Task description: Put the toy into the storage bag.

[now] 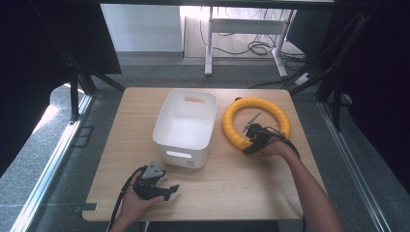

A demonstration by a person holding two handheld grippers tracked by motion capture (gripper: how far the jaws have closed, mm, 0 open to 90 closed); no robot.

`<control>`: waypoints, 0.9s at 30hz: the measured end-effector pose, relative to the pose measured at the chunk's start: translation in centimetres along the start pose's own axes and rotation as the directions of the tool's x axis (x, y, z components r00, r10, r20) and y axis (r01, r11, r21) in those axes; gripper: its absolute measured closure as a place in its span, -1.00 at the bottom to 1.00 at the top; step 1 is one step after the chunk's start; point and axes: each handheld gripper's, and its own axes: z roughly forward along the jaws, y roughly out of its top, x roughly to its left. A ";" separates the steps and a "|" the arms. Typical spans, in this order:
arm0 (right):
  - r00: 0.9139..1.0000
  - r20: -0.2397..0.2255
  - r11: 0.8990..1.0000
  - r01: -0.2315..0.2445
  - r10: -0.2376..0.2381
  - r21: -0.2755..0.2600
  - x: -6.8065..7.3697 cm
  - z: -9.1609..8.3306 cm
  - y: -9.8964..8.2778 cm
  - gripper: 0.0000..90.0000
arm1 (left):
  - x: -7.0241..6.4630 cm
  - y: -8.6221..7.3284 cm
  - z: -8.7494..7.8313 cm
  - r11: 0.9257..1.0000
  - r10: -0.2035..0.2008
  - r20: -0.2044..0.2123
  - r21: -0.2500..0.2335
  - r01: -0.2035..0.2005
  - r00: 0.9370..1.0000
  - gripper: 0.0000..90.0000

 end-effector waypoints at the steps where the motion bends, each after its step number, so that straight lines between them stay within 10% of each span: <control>1: 1.000 0.000 1.000 0.000 0.000 0.000 0.0 0.0 0.0 0.06 | 0.0 0.0 0.0 1.000 -0.001 0.000 0.000 0.001 1.000 -0.47; 18: 0.999 -0.037 0.993 -0.007 0.002 -0.120 0.3 -1.8 0.2 0.11 | 0.2 -0.2 0.2 1.000 -0.008 -0.009 0.004 0.008 1.000 -0.47; 23: 0.997 -0.076 0.979 -0.043 0.029 -0.200 0.2 -3.4 0.1 0.12 | 0.2 -0.2 0.2 1.000 -0.008 -0.010 0.007 0.008 1.000 -0.47; 27: 0.990 -0.131 0.949 -0.093 0.055 -0.301 -0.1 -5.3 -0.3 0.13 | 0.1 -0.2 0.3 1.000 -0.006 -0.008 0.010 0.006 1.000 -0.47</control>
